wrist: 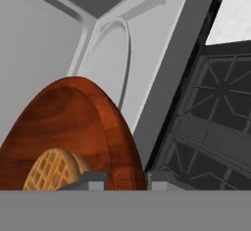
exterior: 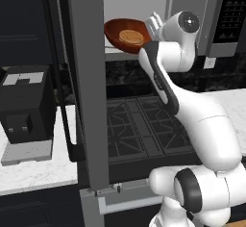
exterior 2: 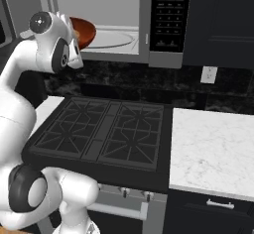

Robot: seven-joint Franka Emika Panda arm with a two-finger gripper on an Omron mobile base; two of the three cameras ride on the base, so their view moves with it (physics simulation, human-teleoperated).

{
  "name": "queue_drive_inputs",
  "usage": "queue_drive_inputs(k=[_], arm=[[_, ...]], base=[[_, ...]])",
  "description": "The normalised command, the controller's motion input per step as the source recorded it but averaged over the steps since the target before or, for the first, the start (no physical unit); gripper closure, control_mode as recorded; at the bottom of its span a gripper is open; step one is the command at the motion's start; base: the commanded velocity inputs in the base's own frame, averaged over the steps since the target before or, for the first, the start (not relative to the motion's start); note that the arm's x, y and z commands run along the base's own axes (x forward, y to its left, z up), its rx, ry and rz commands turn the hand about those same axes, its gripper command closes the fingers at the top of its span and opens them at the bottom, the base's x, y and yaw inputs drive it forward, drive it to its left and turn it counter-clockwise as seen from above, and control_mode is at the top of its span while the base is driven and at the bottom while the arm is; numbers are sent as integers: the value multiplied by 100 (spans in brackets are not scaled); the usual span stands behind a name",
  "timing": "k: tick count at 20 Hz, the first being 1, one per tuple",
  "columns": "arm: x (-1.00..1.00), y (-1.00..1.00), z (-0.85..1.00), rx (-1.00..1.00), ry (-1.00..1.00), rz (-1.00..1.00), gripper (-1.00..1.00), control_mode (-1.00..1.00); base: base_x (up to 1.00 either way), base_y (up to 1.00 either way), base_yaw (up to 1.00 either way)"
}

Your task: Open the microwave, place the bowl with waffle inside the microwave, then close the microwave door and turn it on.

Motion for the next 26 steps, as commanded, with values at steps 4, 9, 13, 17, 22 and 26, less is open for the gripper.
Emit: queue_drive_inputs(k=[4, 9, 13, 17, 22, 26], arm=[[75, 0, 2, 0, 1, 0, 100, -100], [79, 0, 2, 0, 5, 0, 100, -100], [69, 0, 0, -6, 9, 0, 100, -100], [59, 0, 4, -6, 5, 0, 100, -100], [33, 0, 0, -7, 0, 0, 100, -100], [23, 0, -4, -15, 0, 0, 100, -100]], base=[[0, 0, 0], [0, 0, 0], [0, 0, 0], [0, 0, 0], [0, 0, 0], [0, 0, 0]])
